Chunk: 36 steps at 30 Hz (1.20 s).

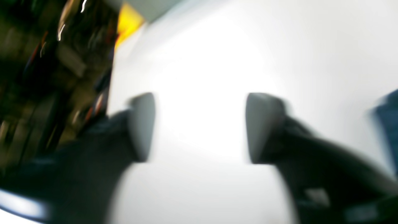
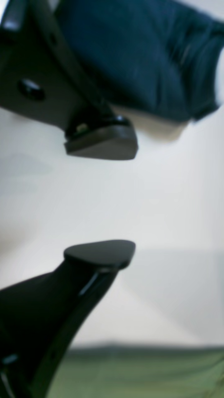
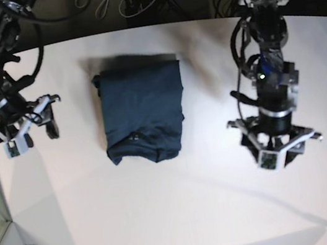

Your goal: Layout the t-shirt on the table in an organized manner, then fold the t-shirt properly

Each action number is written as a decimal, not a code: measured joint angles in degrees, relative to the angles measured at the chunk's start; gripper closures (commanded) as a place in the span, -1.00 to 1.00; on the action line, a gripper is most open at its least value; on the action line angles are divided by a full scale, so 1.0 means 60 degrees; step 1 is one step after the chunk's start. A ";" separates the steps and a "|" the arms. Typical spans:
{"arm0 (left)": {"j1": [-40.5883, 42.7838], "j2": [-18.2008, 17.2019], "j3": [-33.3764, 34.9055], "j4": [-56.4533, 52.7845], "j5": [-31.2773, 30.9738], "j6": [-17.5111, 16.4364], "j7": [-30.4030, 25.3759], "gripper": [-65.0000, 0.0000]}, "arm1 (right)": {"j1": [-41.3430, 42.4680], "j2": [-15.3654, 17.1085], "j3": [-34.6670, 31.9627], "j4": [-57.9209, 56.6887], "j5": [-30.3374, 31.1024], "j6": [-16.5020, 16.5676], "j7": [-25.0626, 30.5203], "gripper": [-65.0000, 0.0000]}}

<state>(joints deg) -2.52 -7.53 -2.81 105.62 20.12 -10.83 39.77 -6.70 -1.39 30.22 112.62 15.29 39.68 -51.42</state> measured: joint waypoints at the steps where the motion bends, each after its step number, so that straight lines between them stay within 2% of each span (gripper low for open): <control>1: 0.0266 0.0011 -0.0390 0.0113 0.0066 0.0011 -0.0015 0.47 | 0.0047 -0.0222 -0.0095 -0.0004 -0.0015 -0.0004 -0.0015 -0.19; 3: 0.0769 0.0011 -0.1027 0.0240 0.0015 0.0011 -0.0022 0.79 | 0.0047 -0.0426 -0.0572 -0.0025 -0.0095 -0.0011 -0.0015 -0.11; 5: 0.1381 0.0055 -0.1767 0.0492 -0.0033 -0.0051 0.0004 1.00 | -0.0069 -0.0667 -0.1275 -0.0073 -0.0127 -0.0007 0.0004 0.07; 10: 0.2444 0.0171 -0.3111 0.0976 0.0011 -0.0007 0.0004 0.99 | -0.0430 -0.0772 -0.2758 -0.0787 -0.0087 -0.0004 -0.0004 0.52; 13: 0.3016 0.0229 -0.3442 0.1206 -0.0011 -0.0025 -0.0004 0.99 | -0.0372 -0.0805 -0.3187 -0.1596 0.0040 -0.0004 0.0120 0.65; 19: 0.3501 0.0208 -0.3705 0.1275 -0.0029 -0.0018 -0.0058 0.99 | -0.0433 -0.0667 -0.3100 -0.2718 -0.0007 -0.0007 0.0302 0.67; 24: 0.3665 0.0415 -0.3708 0.1275 -0.0029 -0.0018 -0.0033 0.99 | -0.0852 -0.0506 -0.3166 -0.3129 0.0073 -0.0011 0.1417 0.67; 27: 0.3672 0.0492 -0.3676 0.1271 -0.0040 -0.0029 -0.0036 0.99 | -0.0954 -0.0441 -0.3177 -0.3122 0.0149 -0.0007 0.1545 0.67; 31: 0.3676 0.0594 -0.3708 0.1282 -0.0036 -0.0022 -0.0036 1.00 | -0.0980 -0.0295 -0.3118 -0.2350 -0.0164 -0.0007 0.1096 0.67; 36: 0.4382 0.0739 -0.3716 0.1344 -0.0033 -0.0033 -0.0015 1.00 | -0.0812 -0.0248 -0.3115 -0.0907 -0.0036 -0.0011 0.1169 0.67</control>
<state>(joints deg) 23.77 -3.09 -25.10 113.69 19.92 -11.03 39.68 -11.57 -2.87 11.53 107.18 15.07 39.62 -44.40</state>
